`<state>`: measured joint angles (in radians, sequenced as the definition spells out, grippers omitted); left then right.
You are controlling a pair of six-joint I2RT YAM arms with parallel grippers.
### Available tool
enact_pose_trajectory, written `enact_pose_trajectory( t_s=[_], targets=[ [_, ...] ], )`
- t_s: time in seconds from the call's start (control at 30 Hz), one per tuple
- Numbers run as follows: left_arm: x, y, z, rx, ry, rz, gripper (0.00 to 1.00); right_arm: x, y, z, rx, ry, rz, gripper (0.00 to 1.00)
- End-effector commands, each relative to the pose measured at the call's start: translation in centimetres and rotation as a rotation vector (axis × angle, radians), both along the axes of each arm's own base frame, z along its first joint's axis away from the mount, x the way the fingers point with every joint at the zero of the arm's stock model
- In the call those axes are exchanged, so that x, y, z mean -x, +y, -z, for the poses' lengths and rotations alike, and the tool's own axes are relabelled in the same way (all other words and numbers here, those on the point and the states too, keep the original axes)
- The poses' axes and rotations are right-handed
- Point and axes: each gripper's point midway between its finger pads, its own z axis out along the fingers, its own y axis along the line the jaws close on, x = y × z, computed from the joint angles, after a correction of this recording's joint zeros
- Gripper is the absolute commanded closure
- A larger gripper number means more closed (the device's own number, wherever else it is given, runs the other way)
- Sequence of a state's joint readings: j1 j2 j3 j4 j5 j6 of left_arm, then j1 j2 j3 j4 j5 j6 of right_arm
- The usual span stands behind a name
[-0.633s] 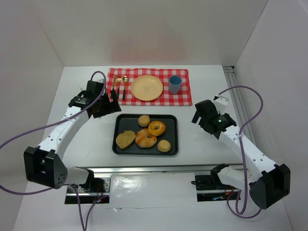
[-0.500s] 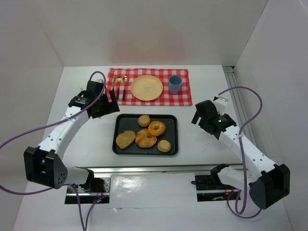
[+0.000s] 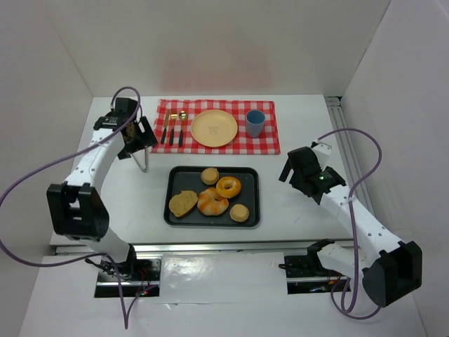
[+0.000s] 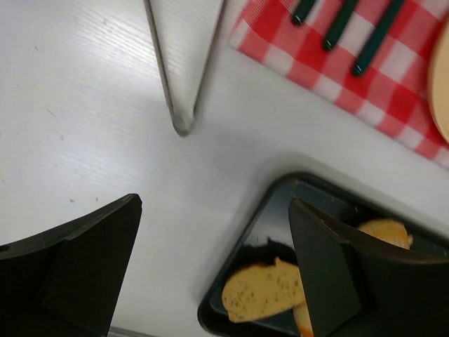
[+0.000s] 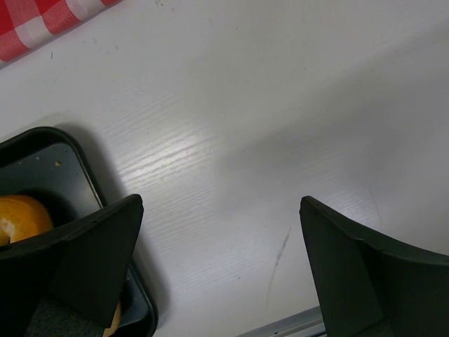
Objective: Place the bread
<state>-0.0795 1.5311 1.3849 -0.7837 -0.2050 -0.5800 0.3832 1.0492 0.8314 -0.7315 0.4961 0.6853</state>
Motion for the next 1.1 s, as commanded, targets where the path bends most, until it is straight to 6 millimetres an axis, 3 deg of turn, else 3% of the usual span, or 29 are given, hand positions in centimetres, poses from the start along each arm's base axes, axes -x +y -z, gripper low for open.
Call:
enact_pose_trajectory(
  t_s=[0.0,0.03,0.07,0.13,0.2,0.37,0.43,0.7,1.07],
  targets=[
    [-2.6,2.1,0.9,0.003,0.020,-0.082,0.01,-1.0,0.5,-0.7,-0.032,-0.067,-0.028,0.00],
    [-3.2,2.9,1.5,0.003,0.035,-0.103,0.01,-1.0,0.2,-0.7,-0.031,-0.067,-0.019,0.00],
    [-3.6,3.4,3.6,0.000,0.096,-0.116,0.01,-1.0,0.4,-0.7,-0.038,-0.065,-0.024,0.00],
    [-4.9,4.4,4.6,0.016,0.114,-0.147,0.01,-1.3,0.2,-0.9,-0.032,-0.064,-0.022,0.00],
    [-5.6,5.0,6.9,0.025,0.172,-0.161,0.01,-1.2,0.1,-0.9,-0.025,-0.062,-0.029,0.00],
    [-7.3,5.0,9.2,0.029,0.223,-0.149,0.01,-1.6,0.2,-0.5,-0.039,-0.059,-0.044,0.00],
    [-8.0,5.6,8.9,-0.001,0.209,-0.164,0.01,-1.9,0.0,-0.5,-0.039,-0.061,-0.032,0.00],
    [-9.6,7.4,12.5,0.007,0.269,-0.190,0.01,-1.9,-0.1,0.4,-0.047,-0.041,-0.045,0.00],
    [-13.5,9.1,13.4,-0.014,0.223,-0.165,0.01,-1.7,-0.3,1.3,-0.055,-0.018,-0.038,0.00]
  ],
)
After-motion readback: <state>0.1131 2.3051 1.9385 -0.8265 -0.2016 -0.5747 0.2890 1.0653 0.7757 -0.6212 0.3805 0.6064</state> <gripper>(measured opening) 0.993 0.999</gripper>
